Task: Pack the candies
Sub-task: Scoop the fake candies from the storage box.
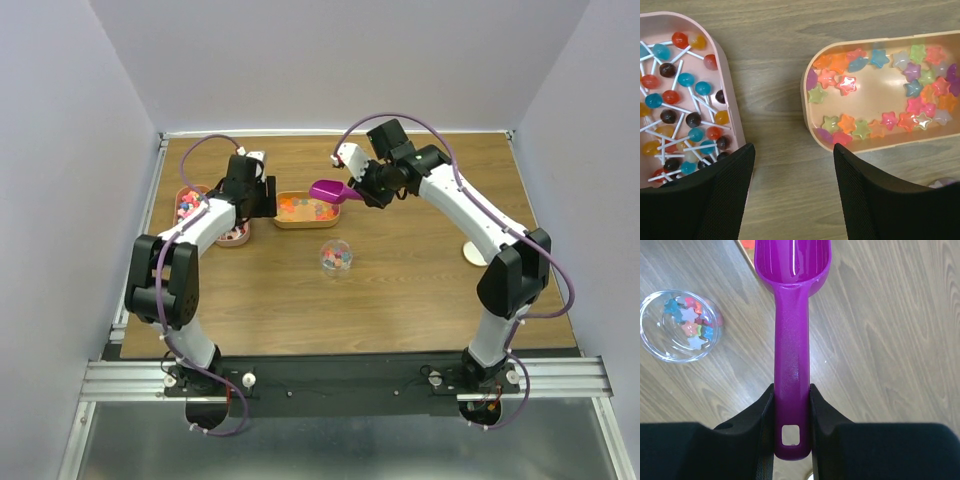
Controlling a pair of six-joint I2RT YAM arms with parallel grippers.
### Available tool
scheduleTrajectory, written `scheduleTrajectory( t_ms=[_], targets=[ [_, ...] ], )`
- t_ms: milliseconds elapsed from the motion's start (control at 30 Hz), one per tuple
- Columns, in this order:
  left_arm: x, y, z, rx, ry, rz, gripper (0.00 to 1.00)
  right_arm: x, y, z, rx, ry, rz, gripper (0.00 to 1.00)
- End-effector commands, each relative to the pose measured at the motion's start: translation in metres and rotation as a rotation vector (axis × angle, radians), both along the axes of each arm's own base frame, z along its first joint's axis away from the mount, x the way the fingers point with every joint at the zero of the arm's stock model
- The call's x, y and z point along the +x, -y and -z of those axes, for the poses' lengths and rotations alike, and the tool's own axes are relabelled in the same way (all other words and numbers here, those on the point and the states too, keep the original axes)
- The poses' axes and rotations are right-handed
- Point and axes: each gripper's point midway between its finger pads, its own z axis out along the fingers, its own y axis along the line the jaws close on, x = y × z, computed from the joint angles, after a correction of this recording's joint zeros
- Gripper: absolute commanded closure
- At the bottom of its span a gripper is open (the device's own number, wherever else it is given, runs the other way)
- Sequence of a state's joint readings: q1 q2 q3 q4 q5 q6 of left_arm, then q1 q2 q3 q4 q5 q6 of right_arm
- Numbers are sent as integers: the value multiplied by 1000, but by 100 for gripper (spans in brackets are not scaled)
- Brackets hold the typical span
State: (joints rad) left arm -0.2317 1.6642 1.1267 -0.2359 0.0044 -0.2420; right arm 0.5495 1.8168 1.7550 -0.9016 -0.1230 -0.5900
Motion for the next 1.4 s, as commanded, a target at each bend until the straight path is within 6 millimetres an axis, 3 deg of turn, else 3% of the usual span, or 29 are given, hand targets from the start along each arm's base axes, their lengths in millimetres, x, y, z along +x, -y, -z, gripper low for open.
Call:
scheduleTrajectory(
  t_ms=[0,200,467,533,567,600,933,1200,1267,1367],
  targets=[
    [7,10,11,-22,-62,2,29,7,-11,-5,44,57,-97,99],
    [21,19,18,-26,-87,9,30,12,1,14,2,37,-93,99],
    [34,20,30,39,-103,-24,39,18,0,11,6,25,-146,99],
    [33,18,33,46,-107,-31,39,22,-3,9,-1,25,-160,99],
    [34,18,33,46,-104,-32,39,20,-2,22,-21,-20,-164,99],
    [35,19,32,45,-96,-30,39,22,-4,18,-16,-20,-172,99],
    [38,28,39,40,-98,19,41,18,-6,52,-64,-144,-201,99],
    [34,46,43,52,-95,83,44,22,-8,57,-78,-183,-207,99],
    [33,52,42,49,-90,103,52,23,-7,58,-87,-187,-198,99],
    [29,60,44,54,-89,128,54,21,-5,58,-95,-200,-190,99]
  ],
)
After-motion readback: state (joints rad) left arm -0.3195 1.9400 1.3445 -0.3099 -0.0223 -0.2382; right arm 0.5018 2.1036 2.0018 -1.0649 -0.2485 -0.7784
